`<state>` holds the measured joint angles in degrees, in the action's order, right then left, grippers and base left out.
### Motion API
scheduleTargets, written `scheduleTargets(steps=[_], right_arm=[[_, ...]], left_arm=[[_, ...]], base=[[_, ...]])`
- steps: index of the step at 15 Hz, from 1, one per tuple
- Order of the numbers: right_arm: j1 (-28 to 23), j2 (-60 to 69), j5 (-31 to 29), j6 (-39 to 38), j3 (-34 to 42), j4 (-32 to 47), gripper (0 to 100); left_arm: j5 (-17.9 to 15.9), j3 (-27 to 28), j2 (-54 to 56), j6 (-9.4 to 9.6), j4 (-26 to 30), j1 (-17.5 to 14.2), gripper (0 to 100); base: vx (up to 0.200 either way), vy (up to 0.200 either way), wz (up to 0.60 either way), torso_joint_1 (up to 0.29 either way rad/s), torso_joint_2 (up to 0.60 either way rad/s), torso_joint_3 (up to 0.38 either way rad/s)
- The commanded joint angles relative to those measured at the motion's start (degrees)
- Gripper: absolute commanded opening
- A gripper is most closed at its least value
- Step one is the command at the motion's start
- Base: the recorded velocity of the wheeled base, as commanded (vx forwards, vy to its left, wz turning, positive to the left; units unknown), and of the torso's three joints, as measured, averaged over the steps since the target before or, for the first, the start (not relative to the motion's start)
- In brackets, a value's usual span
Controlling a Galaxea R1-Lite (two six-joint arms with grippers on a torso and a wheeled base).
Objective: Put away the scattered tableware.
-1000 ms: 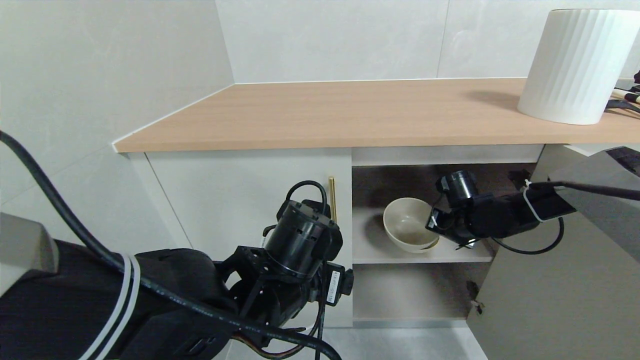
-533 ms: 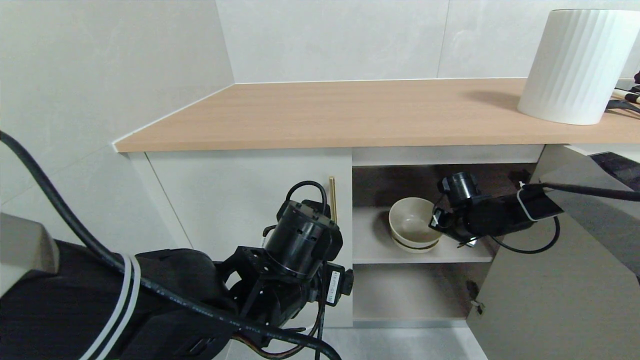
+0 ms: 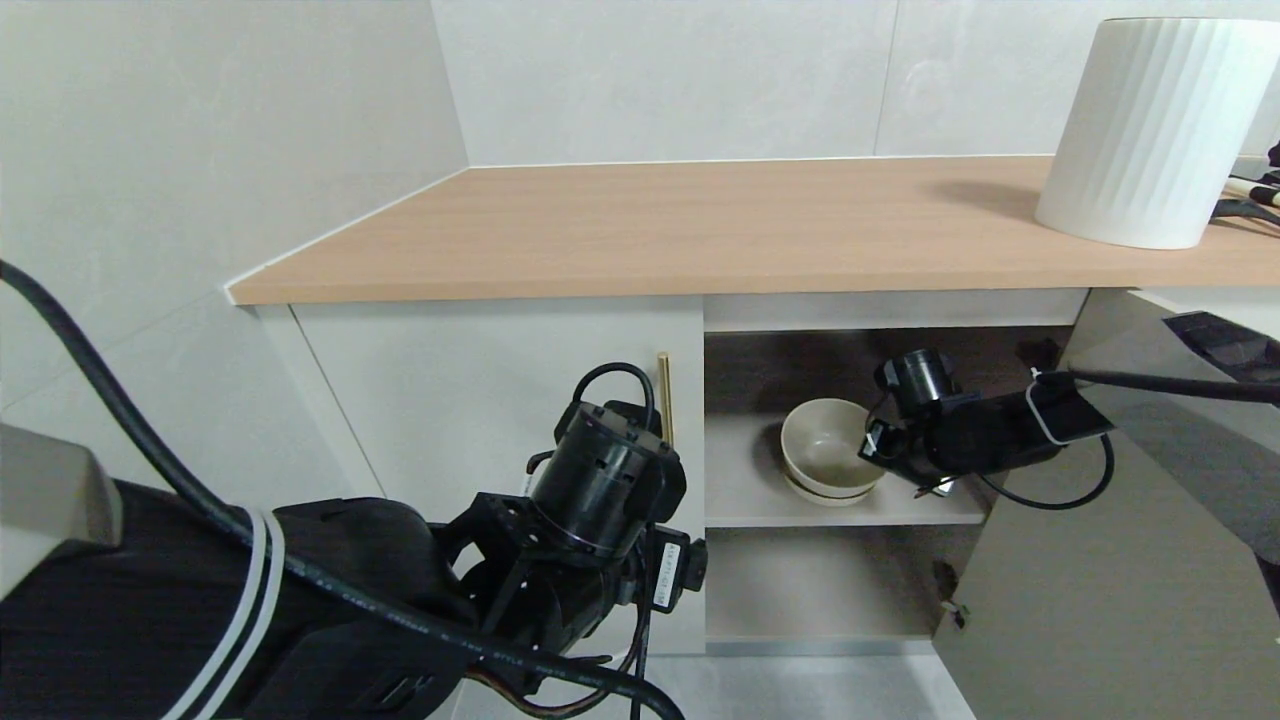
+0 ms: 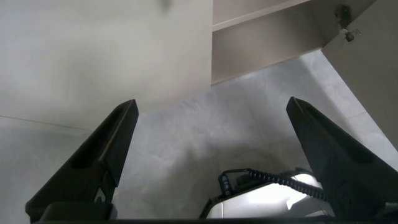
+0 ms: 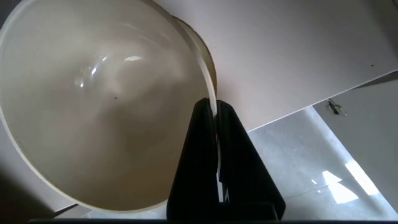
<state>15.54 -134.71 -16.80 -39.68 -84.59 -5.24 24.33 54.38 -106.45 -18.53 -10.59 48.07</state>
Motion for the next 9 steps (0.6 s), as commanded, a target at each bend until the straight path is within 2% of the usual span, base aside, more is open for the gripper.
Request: scheduleTargets(steps=[1,9], right_arm=[[0.01,-0.29,0.01,0.04,-0.40,-0.03,0],[0.01,-1.08,0.01,0.13,-0.75,-0.03,0]], left_arm=[[0.01,0.02,-0.08,-0.02,-0.04,0.01,100],[0.01,0.02,-0.08,-0.02,-0.04,0.01,100]], base=[[0.000,0.000,0.00,0.000,0.00,0.000],[0.000,0.000,0.00,0.000,0.00,0.000]])
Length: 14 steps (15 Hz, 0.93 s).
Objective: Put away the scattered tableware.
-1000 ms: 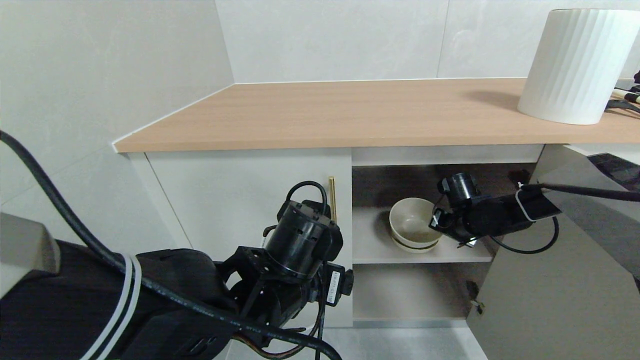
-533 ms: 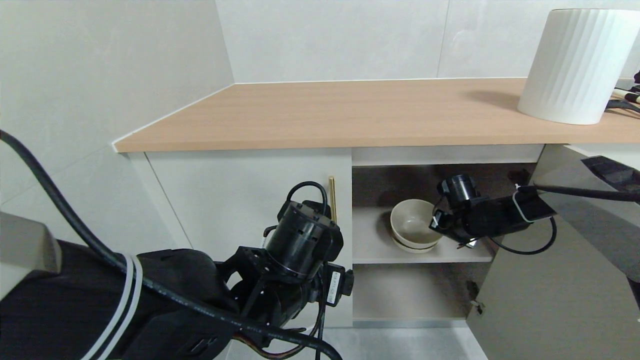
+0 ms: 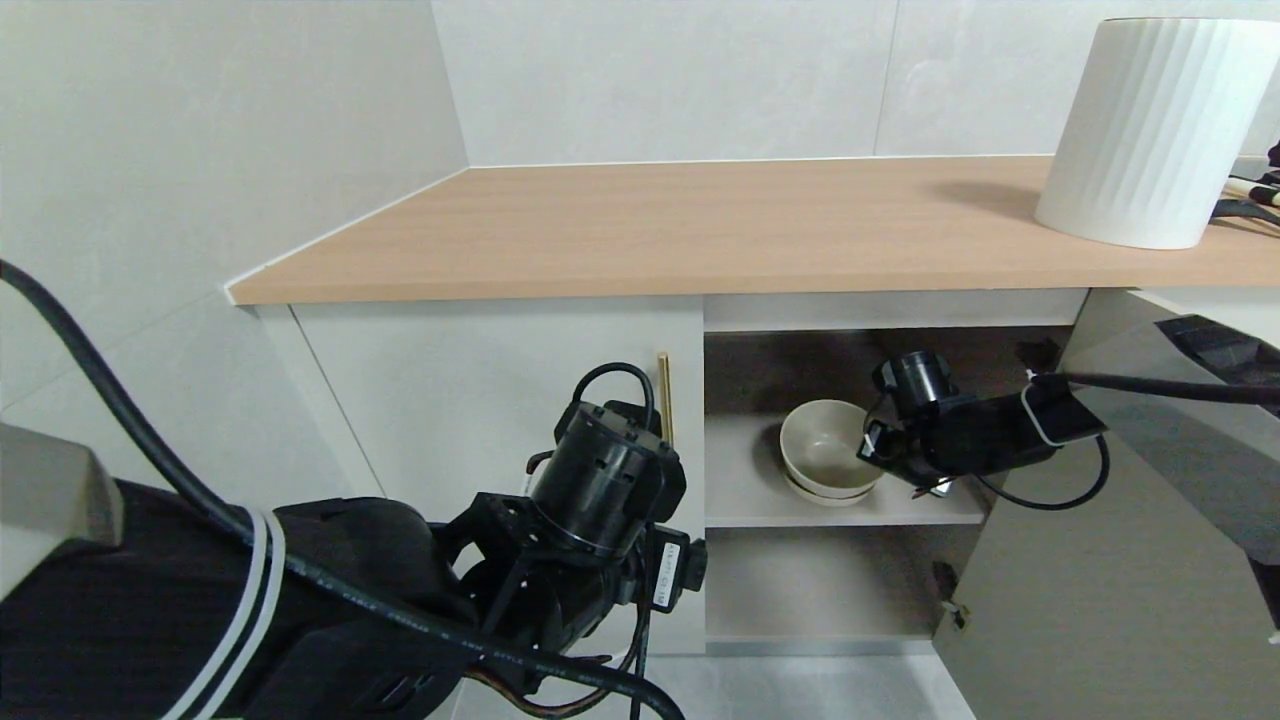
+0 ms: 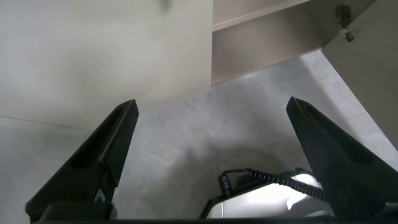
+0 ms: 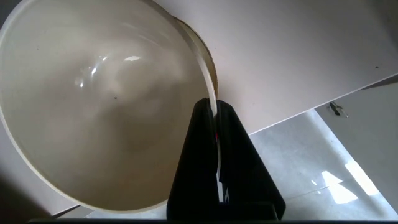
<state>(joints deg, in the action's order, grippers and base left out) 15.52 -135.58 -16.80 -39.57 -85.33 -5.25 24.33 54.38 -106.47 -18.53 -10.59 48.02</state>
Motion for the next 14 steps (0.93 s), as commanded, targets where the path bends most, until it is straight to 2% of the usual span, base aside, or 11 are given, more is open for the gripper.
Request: scheduleTargets(steps=[1,9,14], right_arm=[[0.04,-0.30,0.01,0.02,-0.01,-0.02,100],[0.65,2.25,0.63,0.02,1.31,0.51,100],[7.07,20.18,8.80,1.25,10.45,12.29,100]], left_arm=[[0.01,0.02,-0.05,-0.02,-0.04,0.06,100],[0.01,0.02,-0.05,-0.10,-0.04,-0.21,100],[0.01,0.02,1.27,0.07,0.05,-0.29,100]], base=[[0.000,0.000,0.00,0.000,0.00,0.000],[0.000,0.000,0.00,0.000,0.00,0.000],[0.000,0.000,0.00,0.000,0.00,0.000]])
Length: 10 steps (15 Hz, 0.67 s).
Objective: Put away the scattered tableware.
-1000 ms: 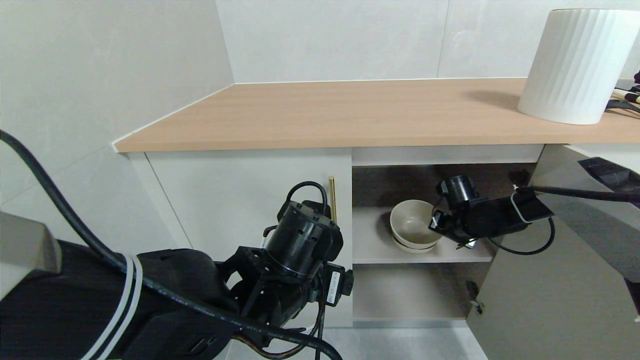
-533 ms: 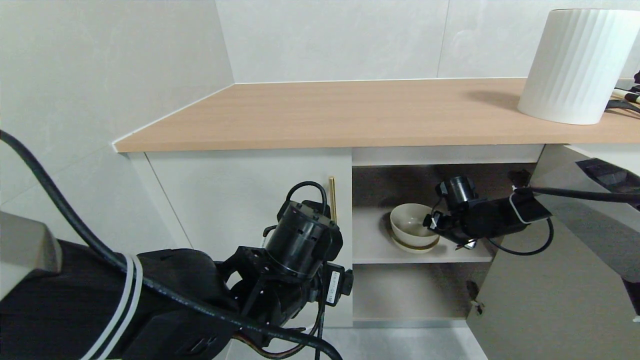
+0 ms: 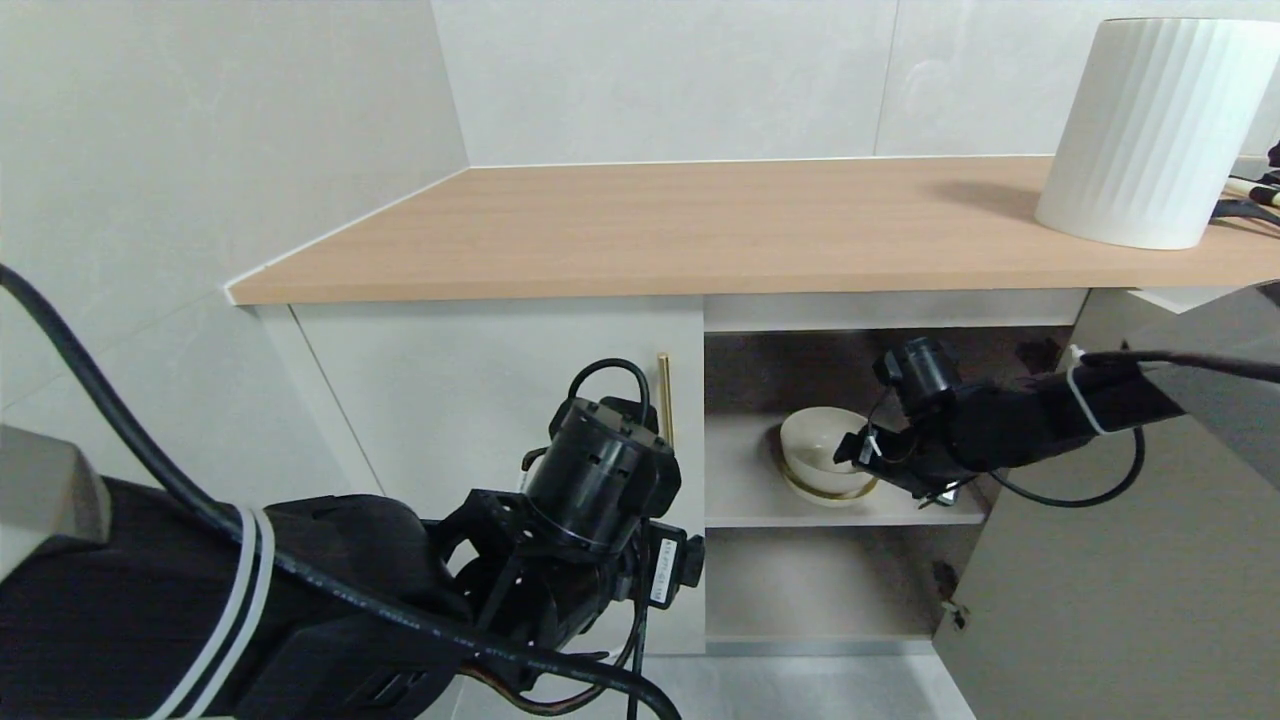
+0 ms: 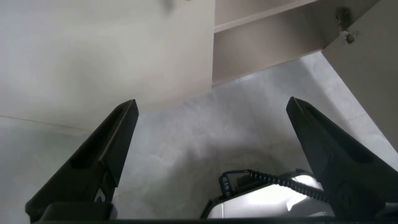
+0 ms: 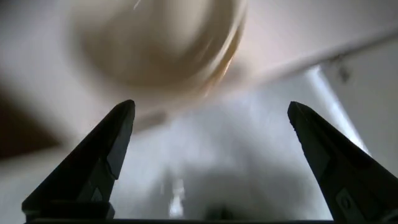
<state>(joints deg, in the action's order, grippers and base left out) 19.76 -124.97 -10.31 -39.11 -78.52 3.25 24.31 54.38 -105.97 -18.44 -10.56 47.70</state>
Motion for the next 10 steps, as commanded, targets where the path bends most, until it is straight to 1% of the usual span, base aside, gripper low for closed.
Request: scheduleTargets(steps=[1,2,3,4,6,8,10], right_arm=[[3.18,11.85,2.93,1.67,4.34,5.89,100],[3.97,16.33,3.37,2.19,6.10,9.05,100],[3.97,17.12,3.37,2.19,6.45,9.40,100],[4.76,23.63,3.37,4.39,10.23,11.42,100],[5.82,31.54,3.37,7.91,14.62,11.86,100],[8.28,36.46,3.37,9.31,16.03,14.59,100],[11.00,38.57,3.37,9.22,17.96,17.93,100]], left_arm=[[0.04,-0.07,1.12,-0.01,0.19,0.02,100],[0.04,-1.12,2.44,-0.01,0.27,-0.07,100],[0.04,-1.30,2.70,-0.01,0.27,-0.15,100],[0.04,-2.00,4.11,-0.01,0.36,-0.86,100],[0.04,-2.18,5.69,-0.01,0.45,-1.21,100],[0.04,-2.35,6.22,0.08,0.54,-1.30,100],[0.04,-2.35,6.04,0.08,0.54,-1.21,100]], base=[[0.000,0.000,0.00,0.000,0.00,0.000],[0.000,0.000,0.00,0.000,0.00,0.000],[0.000,0.000,0.00,0.000,0.00,0.000],[0.000,0.000,0.00,0.000,0.00,0.000],[0.000,0.000,0.00,0.000,0.00,0.000],[0.000,0.000,0.00,0.000,0.00,0.000],[0.000,0.000,0.00,0.000,0.00,0.000]])
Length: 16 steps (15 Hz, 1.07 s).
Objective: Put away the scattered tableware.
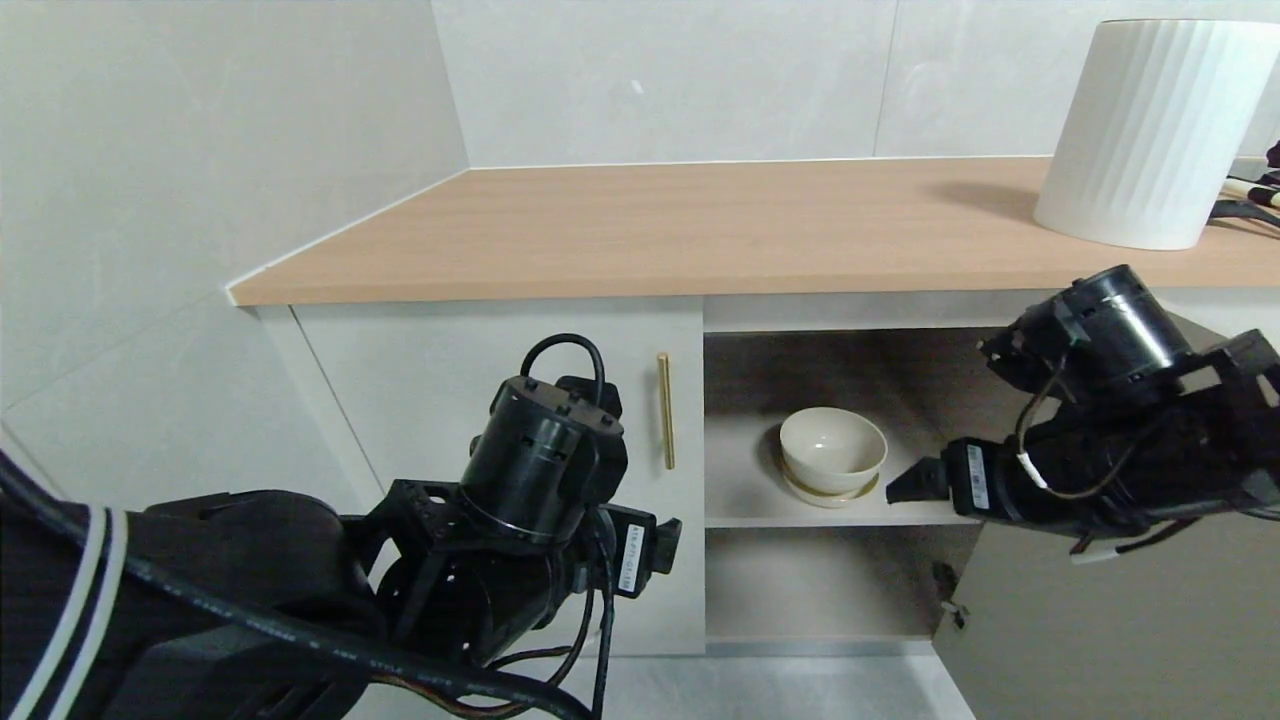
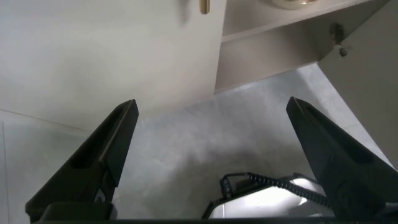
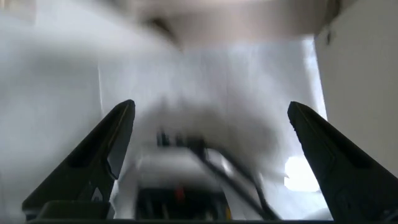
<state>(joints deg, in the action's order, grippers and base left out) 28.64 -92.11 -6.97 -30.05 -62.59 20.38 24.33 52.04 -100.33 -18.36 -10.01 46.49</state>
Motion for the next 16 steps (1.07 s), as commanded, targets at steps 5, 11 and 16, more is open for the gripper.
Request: scheduleTargets(steps=[5,11,16], right_arm=[[4.76,6.33,0.12,0.08,6.51,0.89,100],[5.29,6.59,-0.06,0.08,6.69,0.97,100],[5.29,7.03,-0.23,0.08,6.95,1.24,100]], left_arm=[[0.01,0.17,0.13,-0.01,-0.10,-0.09,100],[0.01,0.25,0.05,-0.01,-0.10,-0.09,100],[0.10,0.17,0.05,-0.01,-0.10,-0.09,100]], base=[[-0.200,0.000,0.00,0.005,0.01,0.002],[-0.200,0.000,0.00,0.001,0.00,0.004],[-0.160,0.000,0.00,0.000,0.00,0.002]])
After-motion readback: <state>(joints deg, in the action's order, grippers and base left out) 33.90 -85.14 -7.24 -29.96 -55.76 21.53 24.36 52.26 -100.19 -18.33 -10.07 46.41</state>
